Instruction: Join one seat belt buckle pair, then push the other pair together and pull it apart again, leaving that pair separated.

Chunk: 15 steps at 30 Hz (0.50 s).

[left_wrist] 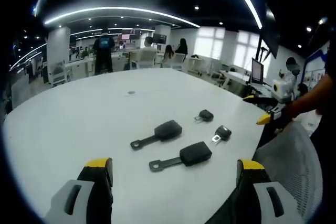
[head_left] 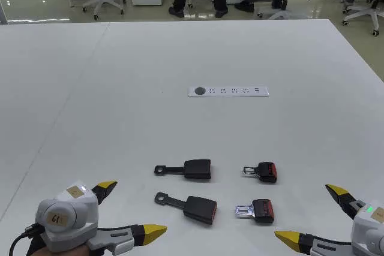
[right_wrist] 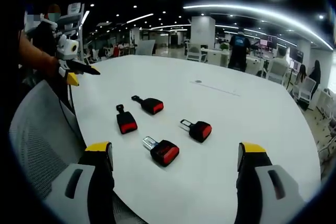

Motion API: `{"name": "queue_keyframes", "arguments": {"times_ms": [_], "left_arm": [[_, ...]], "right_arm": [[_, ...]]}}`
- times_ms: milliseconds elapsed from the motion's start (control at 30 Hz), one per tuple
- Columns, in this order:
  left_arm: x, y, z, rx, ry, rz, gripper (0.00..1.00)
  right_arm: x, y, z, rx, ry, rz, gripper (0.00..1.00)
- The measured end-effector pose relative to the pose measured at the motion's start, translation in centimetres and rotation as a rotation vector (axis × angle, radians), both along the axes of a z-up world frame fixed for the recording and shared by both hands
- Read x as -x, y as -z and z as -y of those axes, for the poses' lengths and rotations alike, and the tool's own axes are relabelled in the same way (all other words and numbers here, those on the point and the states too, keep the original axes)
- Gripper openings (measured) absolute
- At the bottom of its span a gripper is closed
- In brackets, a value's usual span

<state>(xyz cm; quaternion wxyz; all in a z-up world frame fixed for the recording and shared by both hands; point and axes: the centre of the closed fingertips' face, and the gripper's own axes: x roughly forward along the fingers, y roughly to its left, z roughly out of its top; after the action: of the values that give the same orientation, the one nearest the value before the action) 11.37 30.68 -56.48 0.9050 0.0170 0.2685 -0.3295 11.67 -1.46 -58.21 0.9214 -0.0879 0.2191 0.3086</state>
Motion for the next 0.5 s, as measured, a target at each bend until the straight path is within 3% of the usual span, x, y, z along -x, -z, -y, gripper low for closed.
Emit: {"name": "queue_keyframes", "arguments": {"times_ms": [500], "left_arm": [[0.20,-0.31,0.81,0.000,0.004,0.002,1.00]], "right_arm": [[0.20,-0.05,0.04,0.000,0.008,-0.004,0.99]]}}
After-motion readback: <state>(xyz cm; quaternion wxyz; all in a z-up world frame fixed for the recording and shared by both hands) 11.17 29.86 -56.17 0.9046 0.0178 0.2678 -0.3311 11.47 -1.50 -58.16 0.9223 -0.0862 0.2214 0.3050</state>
